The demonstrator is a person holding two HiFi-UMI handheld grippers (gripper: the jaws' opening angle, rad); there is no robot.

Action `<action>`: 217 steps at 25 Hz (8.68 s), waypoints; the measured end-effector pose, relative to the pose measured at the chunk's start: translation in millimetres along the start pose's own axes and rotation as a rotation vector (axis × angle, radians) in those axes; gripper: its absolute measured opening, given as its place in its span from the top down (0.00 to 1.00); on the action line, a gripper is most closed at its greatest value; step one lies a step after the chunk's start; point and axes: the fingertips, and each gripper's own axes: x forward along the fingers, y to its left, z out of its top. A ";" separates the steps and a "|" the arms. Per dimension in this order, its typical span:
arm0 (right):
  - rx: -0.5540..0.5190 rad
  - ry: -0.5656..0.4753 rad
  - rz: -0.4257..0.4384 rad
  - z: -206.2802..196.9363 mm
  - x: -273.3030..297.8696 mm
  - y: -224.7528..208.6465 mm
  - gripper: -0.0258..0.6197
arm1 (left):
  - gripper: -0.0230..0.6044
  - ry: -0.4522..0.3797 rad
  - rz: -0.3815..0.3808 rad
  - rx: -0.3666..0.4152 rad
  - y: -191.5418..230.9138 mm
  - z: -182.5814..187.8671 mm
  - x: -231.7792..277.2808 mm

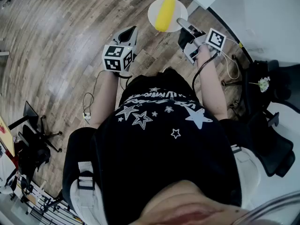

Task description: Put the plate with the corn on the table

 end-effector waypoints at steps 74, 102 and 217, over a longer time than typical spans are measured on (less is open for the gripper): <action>-0.016 0.110 0.043 350.1 327.5 -56.1 0.90 | 0.95 0.013 0.173 -0.058 257.8 173.2 336.4; -0.002 -0.132 -0.059 501.1 622.1 -85.1 0.90 | 0.95 0.096 -0.111 0.007 535.0 280.7 558.6; -0.823 -0.154 -0.858 593.4 706.7 -69.9 0.90 | 0.95 -0.025 -0.146 0.004 604.1 356.9 624.3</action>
